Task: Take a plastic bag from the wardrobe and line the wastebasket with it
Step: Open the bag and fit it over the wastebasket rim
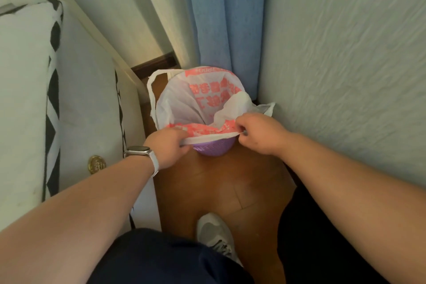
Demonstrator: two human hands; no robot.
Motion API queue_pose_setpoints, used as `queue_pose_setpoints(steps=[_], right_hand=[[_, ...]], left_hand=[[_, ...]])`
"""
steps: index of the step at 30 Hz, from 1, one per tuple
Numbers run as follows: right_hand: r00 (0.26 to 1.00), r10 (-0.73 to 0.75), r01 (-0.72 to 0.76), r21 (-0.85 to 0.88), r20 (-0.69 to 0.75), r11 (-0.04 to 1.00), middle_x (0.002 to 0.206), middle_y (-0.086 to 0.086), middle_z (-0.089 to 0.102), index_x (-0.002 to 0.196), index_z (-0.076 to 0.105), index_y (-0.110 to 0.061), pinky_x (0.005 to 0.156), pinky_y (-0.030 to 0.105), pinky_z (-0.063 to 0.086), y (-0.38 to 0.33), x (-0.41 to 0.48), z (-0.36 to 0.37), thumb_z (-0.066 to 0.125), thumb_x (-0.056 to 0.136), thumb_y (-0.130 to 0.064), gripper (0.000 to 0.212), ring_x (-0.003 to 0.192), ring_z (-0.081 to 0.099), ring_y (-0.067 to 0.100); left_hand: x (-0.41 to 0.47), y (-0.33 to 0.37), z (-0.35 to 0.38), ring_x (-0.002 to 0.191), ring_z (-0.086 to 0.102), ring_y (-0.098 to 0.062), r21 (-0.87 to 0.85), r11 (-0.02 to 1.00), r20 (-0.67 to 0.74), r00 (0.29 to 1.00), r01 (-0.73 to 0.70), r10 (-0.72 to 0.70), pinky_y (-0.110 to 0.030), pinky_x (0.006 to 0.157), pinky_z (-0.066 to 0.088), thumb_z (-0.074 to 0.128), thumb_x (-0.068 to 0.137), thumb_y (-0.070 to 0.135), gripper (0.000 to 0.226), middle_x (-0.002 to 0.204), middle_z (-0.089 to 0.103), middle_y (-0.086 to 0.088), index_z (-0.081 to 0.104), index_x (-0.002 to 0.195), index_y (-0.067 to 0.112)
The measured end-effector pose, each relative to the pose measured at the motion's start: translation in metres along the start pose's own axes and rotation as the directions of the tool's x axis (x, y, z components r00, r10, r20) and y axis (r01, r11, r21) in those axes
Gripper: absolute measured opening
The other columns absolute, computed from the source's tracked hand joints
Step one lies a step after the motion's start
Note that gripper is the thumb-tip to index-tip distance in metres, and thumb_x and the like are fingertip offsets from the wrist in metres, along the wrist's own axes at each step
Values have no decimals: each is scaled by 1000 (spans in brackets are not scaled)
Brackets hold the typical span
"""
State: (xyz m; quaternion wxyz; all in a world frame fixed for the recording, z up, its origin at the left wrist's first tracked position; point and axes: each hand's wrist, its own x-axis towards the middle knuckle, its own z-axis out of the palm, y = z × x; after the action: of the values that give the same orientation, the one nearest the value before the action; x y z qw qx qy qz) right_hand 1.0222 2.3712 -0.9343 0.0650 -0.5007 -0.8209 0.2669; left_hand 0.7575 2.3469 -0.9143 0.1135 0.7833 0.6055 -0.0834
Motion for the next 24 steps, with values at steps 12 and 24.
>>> queue_pose_setpoints(steps=[12, 24], right_hand=[[989, -125, 138, -199, 78, 970, 89, 4, 61, 86, 51, -24, 64, 33, 41, -2, 15, 27, 53, 87, -15, 9, 81, 55, 24], [960, 38, -1, -130, 277, 991, 78, -6, 54, 83, 57, -25, 67, 32, 46, 5, 11, 35, 54, 87, -16, 10, 76, 54, 19]], left_hand=[[-8, -20, 21, 94, 64, -17, -81, 993, 69, 994, 89, -84, -22, 77, 41, 56, 96, 36, 25, 106, 71, 2, 69, 113, 25], [-8, -15, 43, 84, 63, -18, -34, 998, 203, 978, 57, -49, -28, 75, 50, 57, 93, 20, 18, 93, 71, 2, 74, 93, 24]])
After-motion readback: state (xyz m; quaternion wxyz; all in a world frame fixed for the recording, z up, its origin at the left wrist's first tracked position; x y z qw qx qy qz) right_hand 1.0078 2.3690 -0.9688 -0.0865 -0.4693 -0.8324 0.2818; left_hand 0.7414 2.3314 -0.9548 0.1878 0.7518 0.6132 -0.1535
